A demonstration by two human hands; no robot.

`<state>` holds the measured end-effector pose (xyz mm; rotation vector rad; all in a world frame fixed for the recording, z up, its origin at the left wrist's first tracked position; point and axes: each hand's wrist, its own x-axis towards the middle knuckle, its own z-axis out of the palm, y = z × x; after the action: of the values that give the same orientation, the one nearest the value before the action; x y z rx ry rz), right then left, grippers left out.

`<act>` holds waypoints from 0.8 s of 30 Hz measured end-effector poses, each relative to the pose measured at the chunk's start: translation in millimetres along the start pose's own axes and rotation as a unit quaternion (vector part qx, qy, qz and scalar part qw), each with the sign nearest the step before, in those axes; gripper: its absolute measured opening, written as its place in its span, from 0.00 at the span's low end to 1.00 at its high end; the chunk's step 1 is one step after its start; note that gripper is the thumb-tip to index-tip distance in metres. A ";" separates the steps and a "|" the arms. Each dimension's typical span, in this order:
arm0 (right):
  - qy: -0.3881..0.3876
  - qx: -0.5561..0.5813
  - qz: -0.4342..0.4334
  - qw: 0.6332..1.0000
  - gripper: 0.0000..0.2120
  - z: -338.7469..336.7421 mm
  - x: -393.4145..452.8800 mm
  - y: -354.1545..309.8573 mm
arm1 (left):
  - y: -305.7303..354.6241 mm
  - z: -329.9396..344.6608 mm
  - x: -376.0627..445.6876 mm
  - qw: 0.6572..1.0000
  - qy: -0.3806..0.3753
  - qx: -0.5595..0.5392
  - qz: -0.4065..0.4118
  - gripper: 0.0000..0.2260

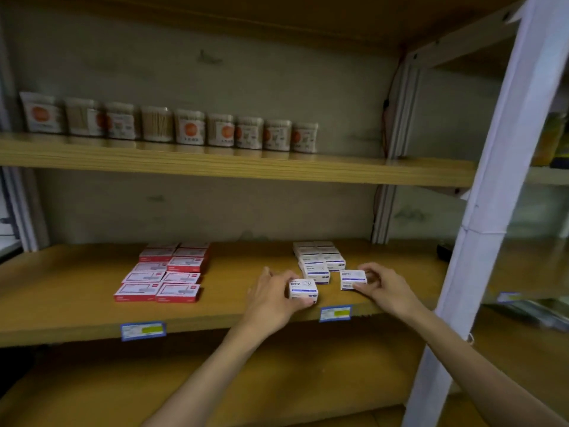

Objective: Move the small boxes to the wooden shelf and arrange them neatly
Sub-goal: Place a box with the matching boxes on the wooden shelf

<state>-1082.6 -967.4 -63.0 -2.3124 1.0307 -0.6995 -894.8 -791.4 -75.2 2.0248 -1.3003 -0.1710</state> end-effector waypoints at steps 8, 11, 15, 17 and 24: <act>-0.035 -0.021 -0.027 0.999 0.26 5.2 27.7 3.6 | 19.5 31.8 17.9 0.998 0.043 0.032 -0.038 0.26; -0.026 -0.001 -0.038 0.999 0.24 6.9 33.5 5.0 | 26.5 40.9 22.2 0.995 0.074 0.041 -0.049 0.28; -0.004 0.033 -0.032 0.999 0.18 11.5 36.2 7.1 | 33.8 48.1 26.4 0.989 0.122 0.062 -0.057 0.31; 0.008 0.031 -0.036 0.999 0.17 13.5 36.6 7.2 | 36.1 48.8 27.1 0.987 0.130 0.069 -0.062 0.32; -0.008 -0.016 -0.054 0.998 0.15 6.2 33.8 2.6 | 28.3 42.6 22.0 0.988 0.122 0.084 -0.051 0.33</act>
<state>-1060.4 -993.7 -60.9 -2.4116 0.9211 -0.7106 -924.9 -837.6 -83.2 2.1762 -1.0884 0.1415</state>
